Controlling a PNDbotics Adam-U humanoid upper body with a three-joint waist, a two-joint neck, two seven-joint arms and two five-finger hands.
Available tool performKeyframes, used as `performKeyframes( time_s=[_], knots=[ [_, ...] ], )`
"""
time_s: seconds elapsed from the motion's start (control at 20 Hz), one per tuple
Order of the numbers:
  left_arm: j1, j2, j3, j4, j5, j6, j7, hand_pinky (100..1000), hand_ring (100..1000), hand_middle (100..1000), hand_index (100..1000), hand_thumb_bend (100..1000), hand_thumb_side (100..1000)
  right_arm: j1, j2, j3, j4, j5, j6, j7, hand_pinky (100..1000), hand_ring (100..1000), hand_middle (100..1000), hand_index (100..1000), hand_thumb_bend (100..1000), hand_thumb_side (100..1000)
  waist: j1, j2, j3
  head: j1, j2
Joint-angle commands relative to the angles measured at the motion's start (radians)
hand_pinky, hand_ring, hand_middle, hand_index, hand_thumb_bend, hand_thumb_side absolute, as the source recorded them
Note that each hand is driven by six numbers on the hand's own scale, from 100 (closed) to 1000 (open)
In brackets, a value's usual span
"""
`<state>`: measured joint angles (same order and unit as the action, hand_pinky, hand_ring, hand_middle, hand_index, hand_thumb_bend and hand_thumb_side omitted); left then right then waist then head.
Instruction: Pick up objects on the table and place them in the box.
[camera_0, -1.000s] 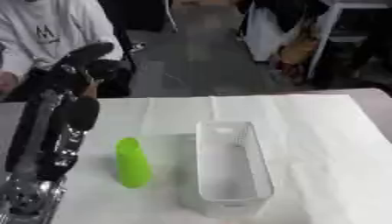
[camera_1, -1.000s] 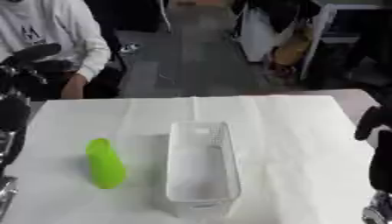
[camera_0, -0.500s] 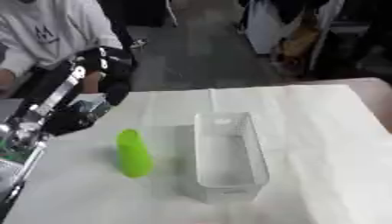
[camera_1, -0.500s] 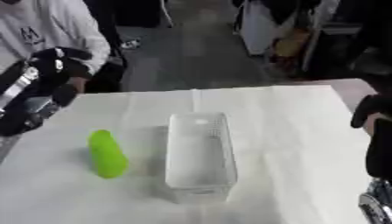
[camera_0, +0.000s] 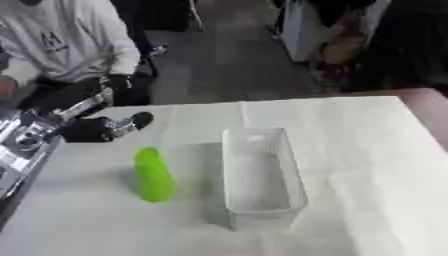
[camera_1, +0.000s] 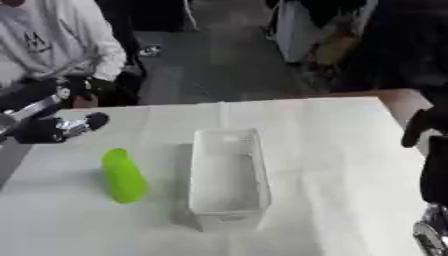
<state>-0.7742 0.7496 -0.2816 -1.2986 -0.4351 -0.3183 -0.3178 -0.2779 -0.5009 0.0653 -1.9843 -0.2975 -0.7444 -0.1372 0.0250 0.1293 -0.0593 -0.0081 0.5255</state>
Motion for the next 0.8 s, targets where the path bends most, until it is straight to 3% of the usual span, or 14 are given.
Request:
performKeyframes(
  time_s=[0.05, 0.55, 0.8],
  knots=[
    [-0.045, 0.025, -0.005, 0.062, -0.017, -0.020, -0.059, 733, 743, 831, 1000, 506, 943, -0.004, -0.019, -0.003, -0.016, -0.009, 0.006, 0.005, 261, 450, 535, 581, 100, 407, 0.002, -0.017, -0.002, 0.007, 0.002],
    [-0.109, 0.023, -0.044, 0.180, -0.047, -0.056, -0.268, 755, 796, 905, 1000, 664, 879, -0.008, -0.018, -0.003, -0.016, -0.017, 0.017, 0.017, 261, 451, 536, 582, 100, 410, 0.005, -0.017, -0.008, 0.006, 0.002],
    [-0.118, 0.025, -0.047, 0.197, -0.038, -0.057, -0.344, 758, 802, 913, 1000, 701, 850, -0.008, -0.018, -0.002, -0.016, -0.020, 0.020, 0.021, 261, 451, 537, 582, 100, 412, 0.006, -0.018, -0.009, 0.005, 0.002]
  ],
)
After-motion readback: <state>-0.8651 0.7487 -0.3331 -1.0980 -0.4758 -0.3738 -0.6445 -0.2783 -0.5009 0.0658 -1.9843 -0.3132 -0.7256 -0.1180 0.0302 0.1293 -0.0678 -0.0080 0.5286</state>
